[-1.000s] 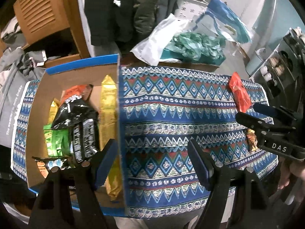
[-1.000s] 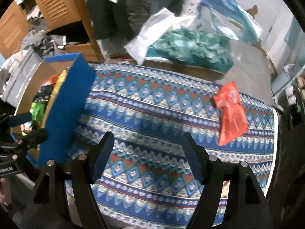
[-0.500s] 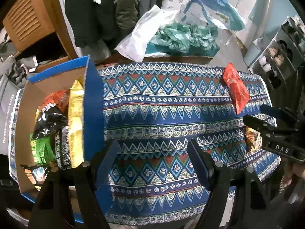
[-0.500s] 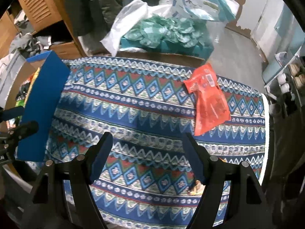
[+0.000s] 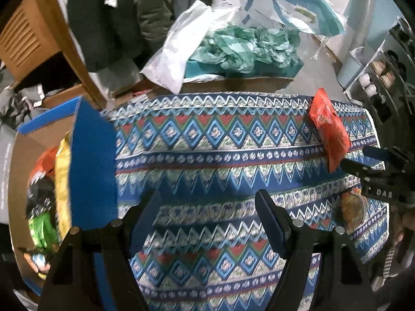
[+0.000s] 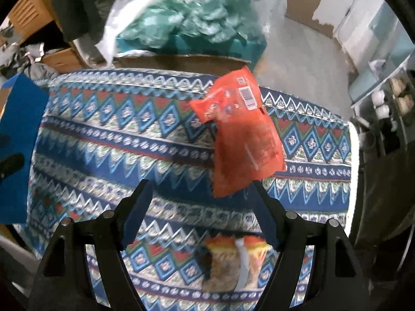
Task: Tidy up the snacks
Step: 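Grasp the red packet with the right tool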
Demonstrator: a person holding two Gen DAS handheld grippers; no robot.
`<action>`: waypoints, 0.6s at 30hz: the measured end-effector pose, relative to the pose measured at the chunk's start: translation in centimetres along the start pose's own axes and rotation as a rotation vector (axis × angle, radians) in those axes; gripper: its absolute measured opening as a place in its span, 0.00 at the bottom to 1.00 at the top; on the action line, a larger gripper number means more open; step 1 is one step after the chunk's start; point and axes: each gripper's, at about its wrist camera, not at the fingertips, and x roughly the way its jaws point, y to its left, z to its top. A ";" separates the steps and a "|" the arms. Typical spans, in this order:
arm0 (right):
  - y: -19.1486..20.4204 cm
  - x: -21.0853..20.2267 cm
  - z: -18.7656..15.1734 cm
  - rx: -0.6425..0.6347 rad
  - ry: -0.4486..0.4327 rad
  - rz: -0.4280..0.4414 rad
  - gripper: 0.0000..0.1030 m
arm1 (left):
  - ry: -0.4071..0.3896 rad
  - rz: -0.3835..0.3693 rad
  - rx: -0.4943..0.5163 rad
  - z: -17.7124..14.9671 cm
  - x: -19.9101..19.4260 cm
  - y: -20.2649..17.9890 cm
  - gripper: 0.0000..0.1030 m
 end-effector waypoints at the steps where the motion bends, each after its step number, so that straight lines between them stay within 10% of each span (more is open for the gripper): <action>1: -0.4 0.5 0.4 -0.002 0.009 -0.002 0.73 | 0.004 0.002 0.008 0.3 0.4 -0.2 0.75; 18: -2.7 6.6 4.6 -0.157 0.032 -0.120 0.73 | 0.099 -0.079 -0.015 3.5 7.2 -3.3 0.75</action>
